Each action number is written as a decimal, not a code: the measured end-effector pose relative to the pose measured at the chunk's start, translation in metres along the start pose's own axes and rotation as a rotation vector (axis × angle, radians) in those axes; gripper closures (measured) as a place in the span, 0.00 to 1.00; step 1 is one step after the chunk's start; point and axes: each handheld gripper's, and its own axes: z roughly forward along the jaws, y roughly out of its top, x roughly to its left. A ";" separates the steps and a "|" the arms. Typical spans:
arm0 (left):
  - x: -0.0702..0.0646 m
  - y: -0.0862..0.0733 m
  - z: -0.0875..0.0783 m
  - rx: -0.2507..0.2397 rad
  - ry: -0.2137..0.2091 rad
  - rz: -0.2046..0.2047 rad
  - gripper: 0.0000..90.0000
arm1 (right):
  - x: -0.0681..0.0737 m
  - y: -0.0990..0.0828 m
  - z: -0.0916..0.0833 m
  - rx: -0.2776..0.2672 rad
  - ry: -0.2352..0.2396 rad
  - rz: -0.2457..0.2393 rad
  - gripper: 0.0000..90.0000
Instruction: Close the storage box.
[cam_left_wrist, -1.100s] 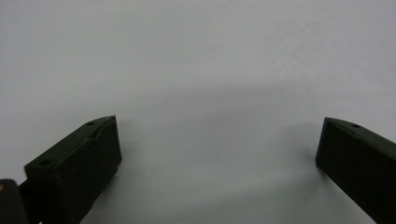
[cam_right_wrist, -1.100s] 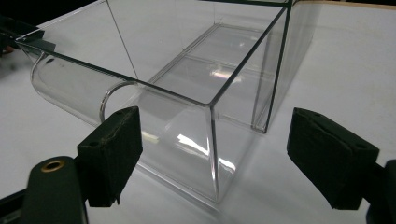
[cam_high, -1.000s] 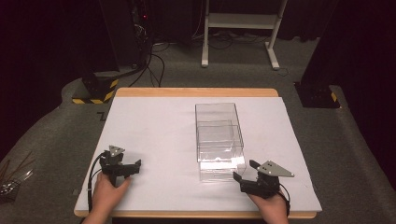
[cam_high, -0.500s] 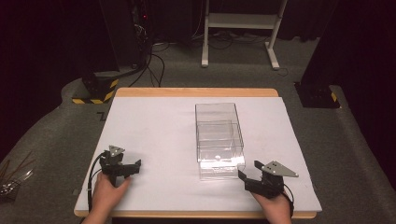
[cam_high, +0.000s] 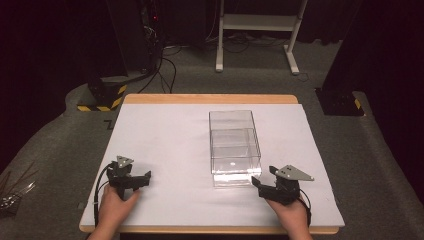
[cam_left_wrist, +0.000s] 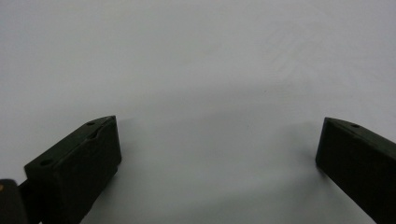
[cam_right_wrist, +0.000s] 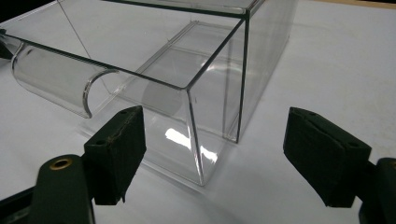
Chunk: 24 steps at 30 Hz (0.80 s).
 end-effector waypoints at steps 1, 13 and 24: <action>0.000 0.000 0.000 0.000 0.000 0.000 0.00 | -0.001 0.001 0.001 0.001 0.000 -0.005 0.24; 0.000 0.000 0.000 0.000 0.000 0.000 0.00 | -0.005 0.010 0.011 -0.003 -0.019 -0.005 0.24; 0.000 0.000 0.000 0.000 0.000 0.000 0.00 | -0.009 0.019 0.023 -0.007 -0.036 0.002 0.24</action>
